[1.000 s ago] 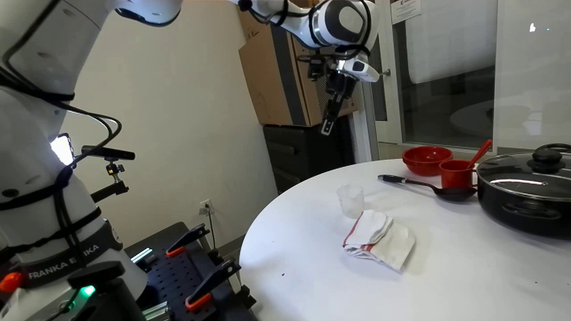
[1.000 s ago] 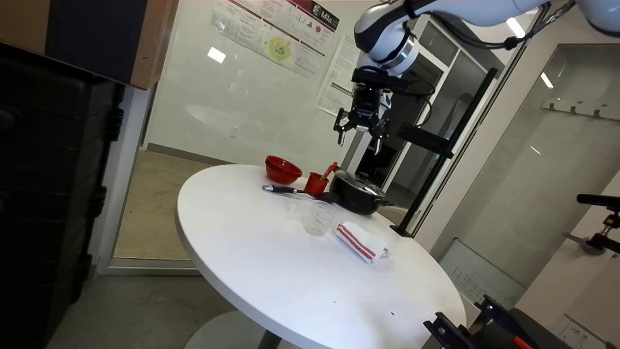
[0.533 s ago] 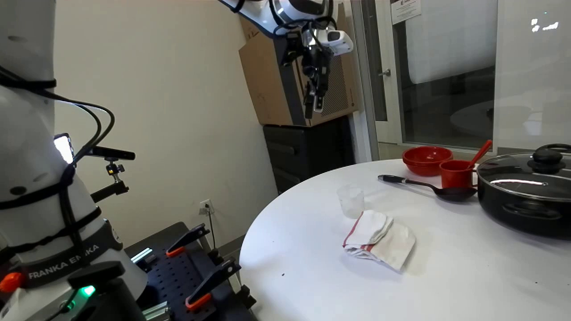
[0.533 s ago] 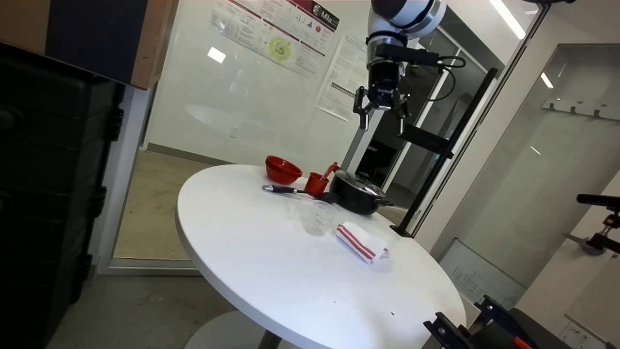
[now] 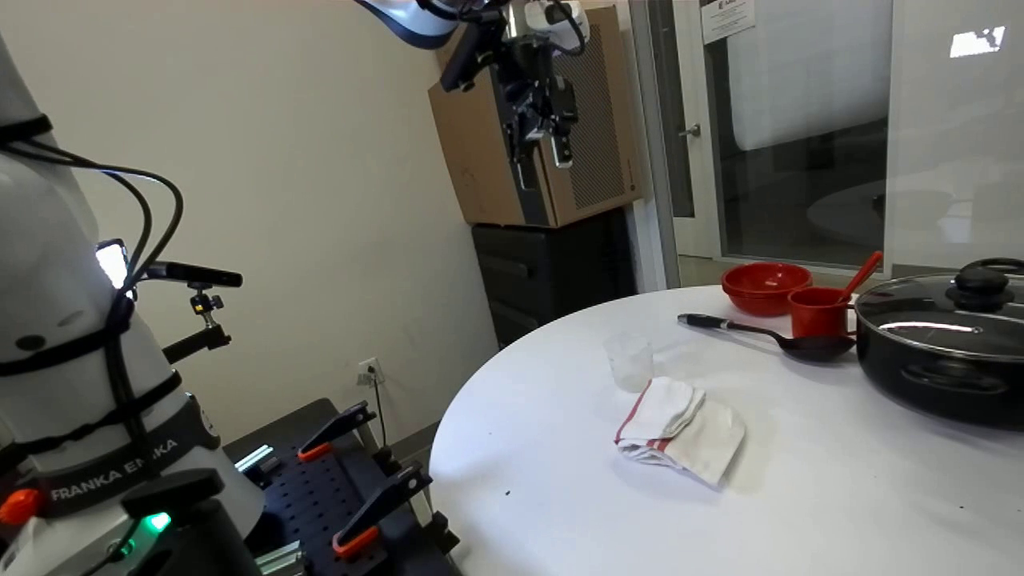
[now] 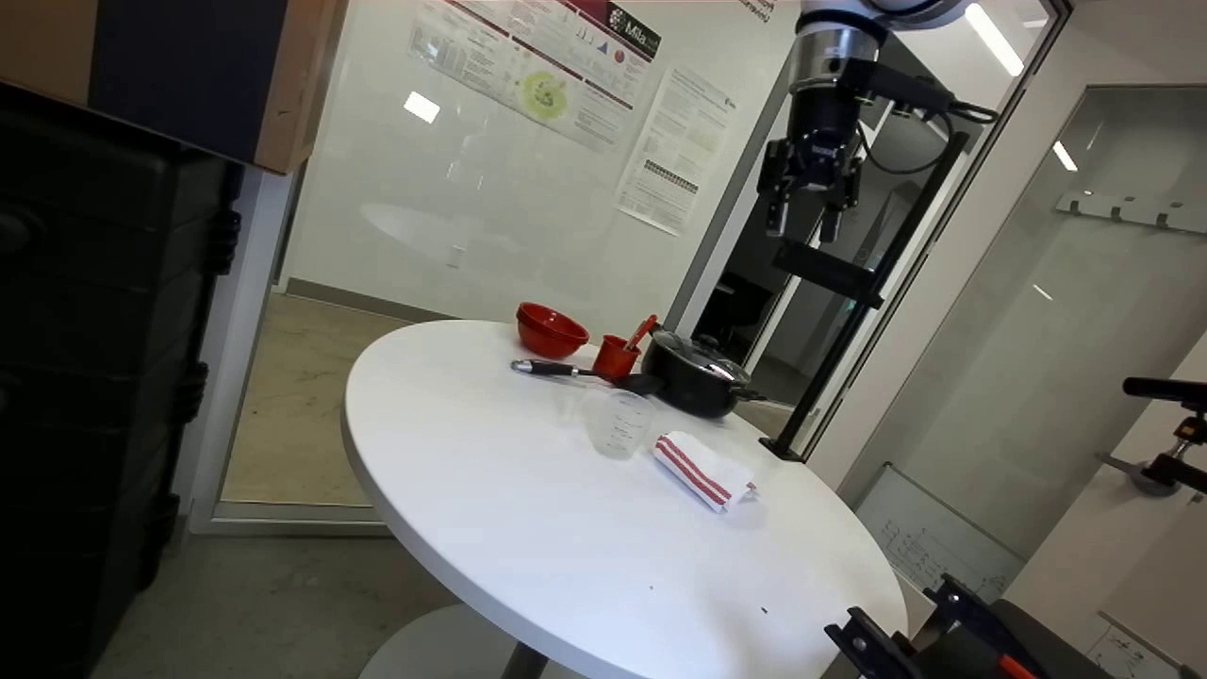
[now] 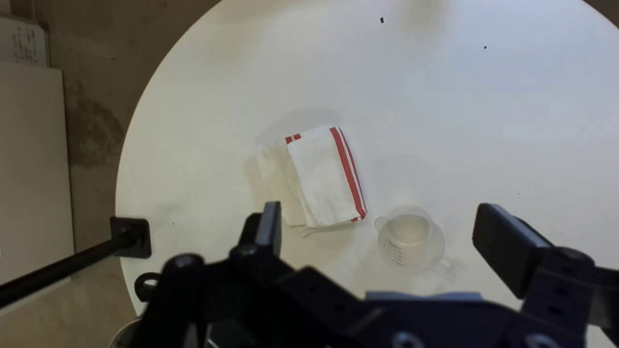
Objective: Move the jar slightly to the left
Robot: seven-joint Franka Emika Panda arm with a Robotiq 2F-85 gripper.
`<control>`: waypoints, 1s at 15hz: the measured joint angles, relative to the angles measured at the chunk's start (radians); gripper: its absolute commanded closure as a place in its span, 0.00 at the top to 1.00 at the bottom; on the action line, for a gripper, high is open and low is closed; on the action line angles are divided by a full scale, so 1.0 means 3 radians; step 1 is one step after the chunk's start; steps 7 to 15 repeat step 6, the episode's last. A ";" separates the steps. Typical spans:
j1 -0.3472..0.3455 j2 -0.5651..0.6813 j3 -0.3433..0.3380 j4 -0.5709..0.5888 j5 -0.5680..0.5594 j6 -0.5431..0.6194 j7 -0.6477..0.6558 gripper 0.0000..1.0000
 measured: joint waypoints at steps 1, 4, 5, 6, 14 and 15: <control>-0.0029 -0.0145 0.0000 -0.0149 -0.0002 0.0083 -0.0095 1.00; -0.0060 -0.0371 0.0002 -0.0372 -0.0003 0.0165 -0.0187 1.00; -0.0059 -0.0385 0.0007 -0.0393 -0.0004 0.0176 -0.0187 1.00; -0.0059 -0.0387 0.0011 -0.0404 -0.0004 0.0185 -0.0187 1.00; -0.0059 -0.0387 0.0011 -0.0404 -0.0004 0.0185 -0.0187 1.00; -0.0059 -0.0387 0.0011 -0.0404 -0.0004 0.0185 -0.0187 1.00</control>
